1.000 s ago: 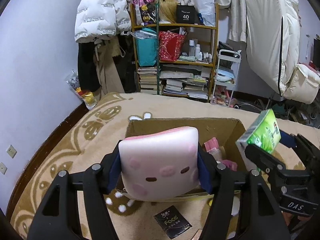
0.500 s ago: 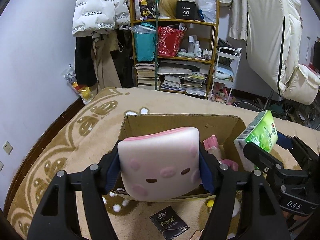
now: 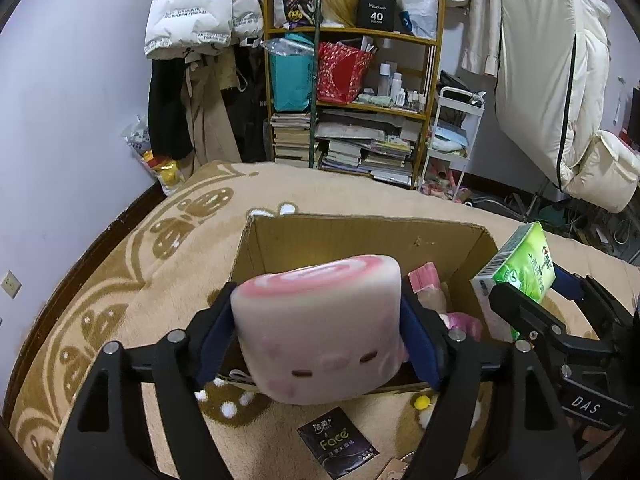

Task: Organize soft objects
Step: 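Release the green pack into the box while the left tool drops the pig cushion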

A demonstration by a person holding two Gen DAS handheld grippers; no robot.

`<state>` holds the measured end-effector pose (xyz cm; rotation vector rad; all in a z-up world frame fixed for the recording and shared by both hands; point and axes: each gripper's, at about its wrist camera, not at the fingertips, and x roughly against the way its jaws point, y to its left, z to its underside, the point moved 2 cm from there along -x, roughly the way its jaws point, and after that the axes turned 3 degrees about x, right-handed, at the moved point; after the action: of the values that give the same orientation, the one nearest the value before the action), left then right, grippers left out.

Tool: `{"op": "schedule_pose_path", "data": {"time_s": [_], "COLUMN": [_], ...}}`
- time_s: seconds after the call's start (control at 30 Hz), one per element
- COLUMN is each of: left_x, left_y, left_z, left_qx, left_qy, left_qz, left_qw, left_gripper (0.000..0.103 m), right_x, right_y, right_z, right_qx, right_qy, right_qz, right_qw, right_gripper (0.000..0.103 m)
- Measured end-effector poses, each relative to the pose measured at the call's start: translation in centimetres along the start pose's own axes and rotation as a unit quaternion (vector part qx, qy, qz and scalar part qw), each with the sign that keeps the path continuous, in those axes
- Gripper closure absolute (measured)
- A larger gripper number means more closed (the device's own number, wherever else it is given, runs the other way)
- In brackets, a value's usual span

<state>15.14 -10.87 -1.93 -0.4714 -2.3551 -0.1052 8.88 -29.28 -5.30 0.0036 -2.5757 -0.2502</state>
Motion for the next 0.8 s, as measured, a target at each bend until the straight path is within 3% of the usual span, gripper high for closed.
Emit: {"op": "schedule_pose_path", "data": {"time_s": [0.1, 0.47, 0.6, 0.8], "left_x": [0.1, -0.7, -0.5, -0.1], "left_y": [0.2, -0.2, -0.5, -0.4], "left_z": [0.1, 0.7, 0.7, 0.4], "left_qx": [0.002, -0.007, -0.003, 0.014], "left_qy": [-0.005, 0.017, 0.016, 0.011], "left_qz": [-0.001, 0.015, 0.024, 0.037], "left_qw": [1.0, 0.9997, 0.9996, 0.9992], "left_gripper": [0.017, 0.015, 0.015, 0.015], "right_x": [-0.4, -0.9, -0.5, 0.3], "right_y": [-0.2, -0.2, -0.3, -0.5], "right_z": [0.1, 0.2, 0.1, 0.0], "right_qx": [-0.007, -0.008, -0.015, -0.014], "right_qy": [0.006, 0.007, 0.001, -0.002], "right_qz": [-0.005, -0.009, -0.007, -0.002], "right_qw": [1.0, 1.0, 1.0, 1.0], "right_gripper": [0.014, 0.014, 0.003, 0.003]}}
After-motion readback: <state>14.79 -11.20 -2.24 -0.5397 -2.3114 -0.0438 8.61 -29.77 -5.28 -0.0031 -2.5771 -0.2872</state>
